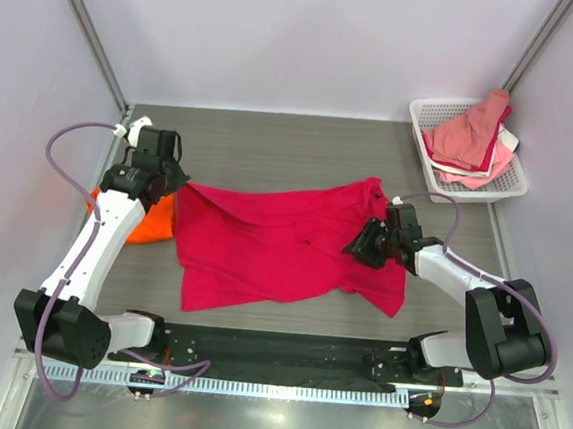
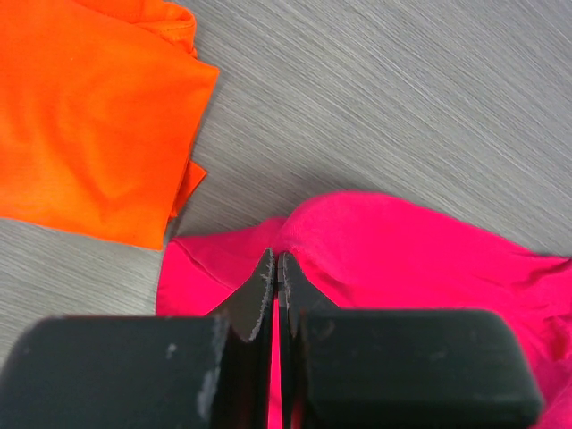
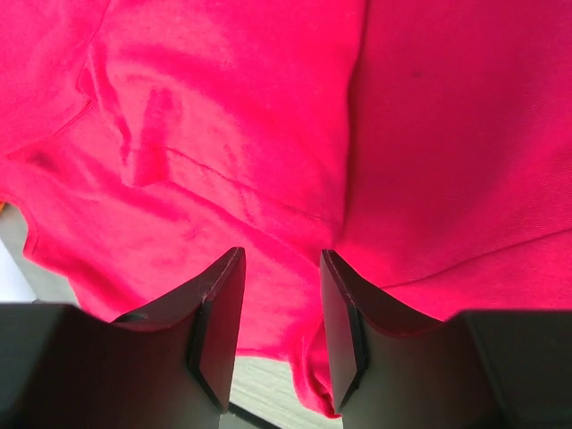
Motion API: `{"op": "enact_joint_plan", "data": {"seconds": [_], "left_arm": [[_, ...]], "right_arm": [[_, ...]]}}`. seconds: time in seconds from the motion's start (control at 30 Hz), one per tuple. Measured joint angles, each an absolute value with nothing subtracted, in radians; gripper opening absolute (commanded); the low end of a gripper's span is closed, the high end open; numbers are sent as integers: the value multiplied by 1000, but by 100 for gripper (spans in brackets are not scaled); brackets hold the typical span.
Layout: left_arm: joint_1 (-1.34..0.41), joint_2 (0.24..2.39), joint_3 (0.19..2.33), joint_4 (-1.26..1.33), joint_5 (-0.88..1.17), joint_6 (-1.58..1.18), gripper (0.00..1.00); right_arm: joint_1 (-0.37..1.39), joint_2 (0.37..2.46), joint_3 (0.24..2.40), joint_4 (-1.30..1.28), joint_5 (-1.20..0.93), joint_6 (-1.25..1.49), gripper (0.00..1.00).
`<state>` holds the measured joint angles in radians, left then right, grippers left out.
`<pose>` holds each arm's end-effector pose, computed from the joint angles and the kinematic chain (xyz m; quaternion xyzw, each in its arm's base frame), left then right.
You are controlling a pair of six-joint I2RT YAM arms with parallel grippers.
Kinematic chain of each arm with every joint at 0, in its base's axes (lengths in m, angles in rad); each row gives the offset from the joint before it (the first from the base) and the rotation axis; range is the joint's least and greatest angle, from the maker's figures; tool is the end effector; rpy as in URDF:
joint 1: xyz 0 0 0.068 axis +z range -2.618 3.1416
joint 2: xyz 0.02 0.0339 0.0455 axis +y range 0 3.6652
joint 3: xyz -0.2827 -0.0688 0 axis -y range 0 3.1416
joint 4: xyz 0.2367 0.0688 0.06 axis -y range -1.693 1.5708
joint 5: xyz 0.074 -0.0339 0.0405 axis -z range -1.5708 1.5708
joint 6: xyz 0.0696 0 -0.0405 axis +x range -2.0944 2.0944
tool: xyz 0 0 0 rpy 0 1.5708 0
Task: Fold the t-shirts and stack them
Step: Flatten the tshirt out
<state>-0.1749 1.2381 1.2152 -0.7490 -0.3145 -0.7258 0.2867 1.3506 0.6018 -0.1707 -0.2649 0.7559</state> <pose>0.2658 -0.0251 0.3375 -0.3061 0.8590 -0.0373 0.4086 0.2424 0.0905 0.1599 0.1772 0.9232 0.2664 0.2127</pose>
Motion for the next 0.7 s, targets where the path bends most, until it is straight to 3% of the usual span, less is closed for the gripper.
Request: {"op": "enact_joint_plan", "data": {"seconds": [0.7], "left_arm": [[-175, 1219, 1205, -748, -315, -726, 0]], "right_arm": [[339, 1400, 602, -160, -174, 764, 43]]}}
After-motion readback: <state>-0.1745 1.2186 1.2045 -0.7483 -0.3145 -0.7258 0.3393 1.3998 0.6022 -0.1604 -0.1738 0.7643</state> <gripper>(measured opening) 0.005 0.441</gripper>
